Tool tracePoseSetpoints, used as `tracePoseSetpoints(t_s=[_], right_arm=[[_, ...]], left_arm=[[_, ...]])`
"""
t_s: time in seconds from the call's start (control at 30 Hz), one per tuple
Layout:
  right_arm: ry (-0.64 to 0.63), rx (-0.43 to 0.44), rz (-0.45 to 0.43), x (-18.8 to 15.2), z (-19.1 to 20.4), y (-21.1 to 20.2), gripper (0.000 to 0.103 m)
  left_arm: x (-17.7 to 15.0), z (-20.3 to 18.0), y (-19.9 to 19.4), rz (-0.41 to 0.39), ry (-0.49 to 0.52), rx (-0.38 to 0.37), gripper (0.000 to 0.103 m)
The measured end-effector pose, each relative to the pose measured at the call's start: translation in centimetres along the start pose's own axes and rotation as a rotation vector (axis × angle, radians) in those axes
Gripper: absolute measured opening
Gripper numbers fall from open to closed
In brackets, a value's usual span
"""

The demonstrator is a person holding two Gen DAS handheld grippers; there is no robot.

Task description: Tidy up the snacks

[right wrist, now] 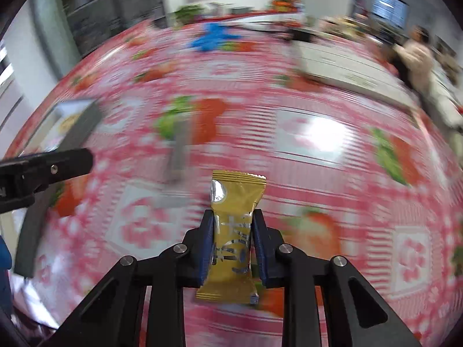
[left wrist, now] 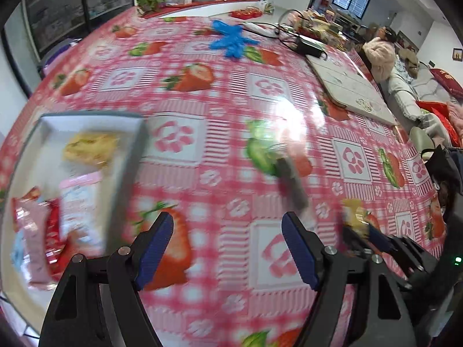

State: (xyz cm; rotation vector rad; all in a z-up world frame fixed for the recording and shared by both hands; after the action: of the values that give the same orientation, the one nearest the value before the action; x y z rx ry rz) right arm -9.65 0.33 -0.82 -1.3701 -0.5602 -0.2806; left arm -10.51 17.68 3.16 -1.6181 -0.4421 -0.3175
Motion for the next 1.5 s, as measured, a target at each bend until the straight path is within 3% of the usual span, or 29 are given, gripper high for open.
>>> tracePoseSetpoints(t_s=[0.1, 0.2, 0.3, 0.33, 0.37, 0.4, 0.47, 0.57, 0.67, 0.73, 0.77, 0.8, 0.87, 0.97, 1.5], right_arm=[[0.078, -0.071, -0.014, -0.6, -4.3, -0.8, 0.027], [0.121, -0.086, -0.022, -1.1, -6.6, -1.5, 0.028], [0.146, -0.049, -0.03, -1.5, -7.5, -1.9, 0.029], [0.149, -0.047, -0.032, -1.5, -7.6, -2.0, 0.044], [0.153, -0.05, -0.036, -1.5, -7.9, -2.1, 0.083], [0.159, -0.065, -0.041, -1.4, -8.2, -2.1, 0.098], [0.171, -0.082, -0.081, -1.5, -8.4, -2.6, 0.101], [0.18, -0.07, -0.053, -1.5, -8.3, -1.7, 0.102], [0.155, -0.096, -0.061, -1.7, -7.7, -1.3, 0.102], [0.122, -0.124, -0.065, -2.0, -7.3, -1.1, 0.102], [0.113, -0.123, -0.067, -2.0, -7.2, -1.1, 0.103], [0.111, -0.118, -0.063, -1.9, -7.2, -1.0, 0.103], [0.105, -0.116, -0.059, -1.8, -7.1, -0.9, 0.103], [0.1, -0.112, -0.06, -1.8, -7.1, -0.8, 0.103], [0.099, -0.114, -0.07, -2.0, -7.0, -0.9, 0.103]], left_arm=[[0.8, -1.9, 2.1, 0.001, -0.019, -0.016, 0.08], [1.4, -3.2, 3.9, 0.001, -0.038, -0.003, 0.081], [1.7, -4.5, 5.2, -0.025, 0.012, 0.094, 0.083], [1.7, -4.9, 5.7, -0.025, 0.04, 0.122, 0.084], [1.7, -5.2, 5.7, -0.049, 0.062, 0.133, 0.084], [1.6, -5.4, 5.6, -0.063, 0.085, 0.136, 0.082], [1.4, -5.2, 5.4, -0.078, 0.096, 0.107, 0.071], [0.4, -5.2, 4.3, -0.093, 0.142, 0.107, 0.021], [-2.1, -4.6, 3.0, -0.115, 0.178, 0.141, 0.02], [-3.4, -4.5, 2.7, -0.154, 0.202, 0.193, 0.024], [-3.9, -4.4, 2.5, -0.173, 0.208, 0.205, 0.036], [-4.0, -4.3, 2.5, -0.181, 0.209, 0.202, 0.067], [-3.4, -4.2, 3.2, -0.152, 0.197, 0.148, 0.103], [-3.0, -4.0, 4.2, -0.124, 0.156, 0.071, 0.103], [-3.1, -4.2, 4.2, -0.131, 0.16, 0.062, 0.103]])
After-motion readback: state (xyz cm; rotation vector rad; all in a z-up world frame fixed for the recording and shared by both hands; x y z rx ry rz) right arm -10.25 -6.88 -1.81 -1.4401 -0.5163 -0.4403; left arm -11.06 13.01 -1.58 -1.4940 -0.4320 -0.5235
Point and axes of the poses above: each gripper's, at about its wrist camera, not at the fingertips, and y roughly the way its jaws point, z to its left, x to its top, the point moved 2 cm from there along y, roughly the way its jaws point, and after that the axes turned 5 degrees about y, right-handed, at the moved point
